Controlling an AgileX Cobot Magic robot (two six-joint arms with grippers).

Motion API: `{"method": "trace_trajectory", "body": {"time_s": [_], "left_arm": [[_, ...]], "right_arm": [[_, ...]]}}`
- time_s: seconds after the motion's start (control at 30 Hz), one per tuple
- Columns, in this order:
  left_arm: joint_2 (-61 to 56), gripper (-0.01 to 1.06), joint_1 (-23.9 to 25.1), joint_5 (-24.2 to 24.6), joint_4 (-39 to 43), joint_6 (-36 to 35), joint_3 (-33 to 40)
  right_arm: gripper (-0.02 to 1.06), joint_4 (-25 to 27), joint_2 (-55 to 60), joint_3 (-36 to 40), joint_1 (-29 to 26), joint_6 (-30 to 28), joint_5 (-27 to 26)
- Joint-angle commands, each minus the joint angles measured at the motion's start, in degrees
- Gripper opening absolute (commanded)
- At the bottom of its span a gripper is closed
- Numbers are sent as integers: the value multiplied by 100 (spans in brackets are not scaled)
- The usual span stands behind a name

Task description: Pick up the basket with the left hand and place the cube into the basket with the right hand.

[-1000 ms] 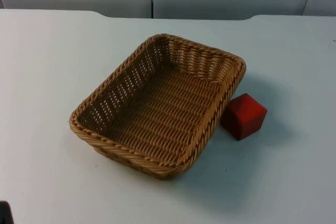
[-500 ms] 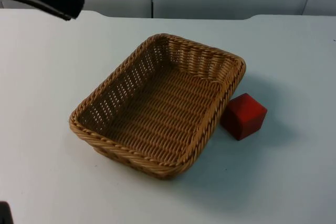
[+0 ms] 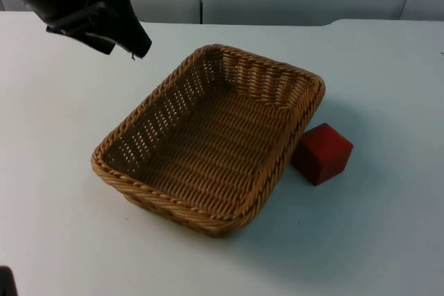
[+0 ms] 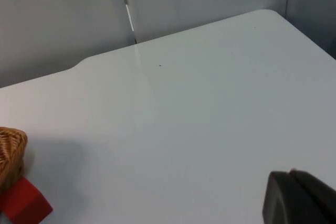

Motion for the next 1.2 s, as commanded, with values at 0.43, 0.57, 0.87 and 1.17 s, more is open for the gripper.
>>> {"method": "trace_trajectory", "body": {"time_s": [0.43,0.57,0.87,1.17], "left_arm": [[1396,67,-724,-531,540,-57,-520],[1587,48,-724,-576,655,-416,-520],[1423,0,-474,-79,1099,-1191,-770],[673,0,-98,205,1114,-1691,-916]], "right_arm": [[0,1,-18,21,-33,-24,-93],[0,1,-18,21,-33,-24,-93],[0,1,-18,21,-33,-24,-93],[0,1,-18,21,-33,-24,-93]]}}
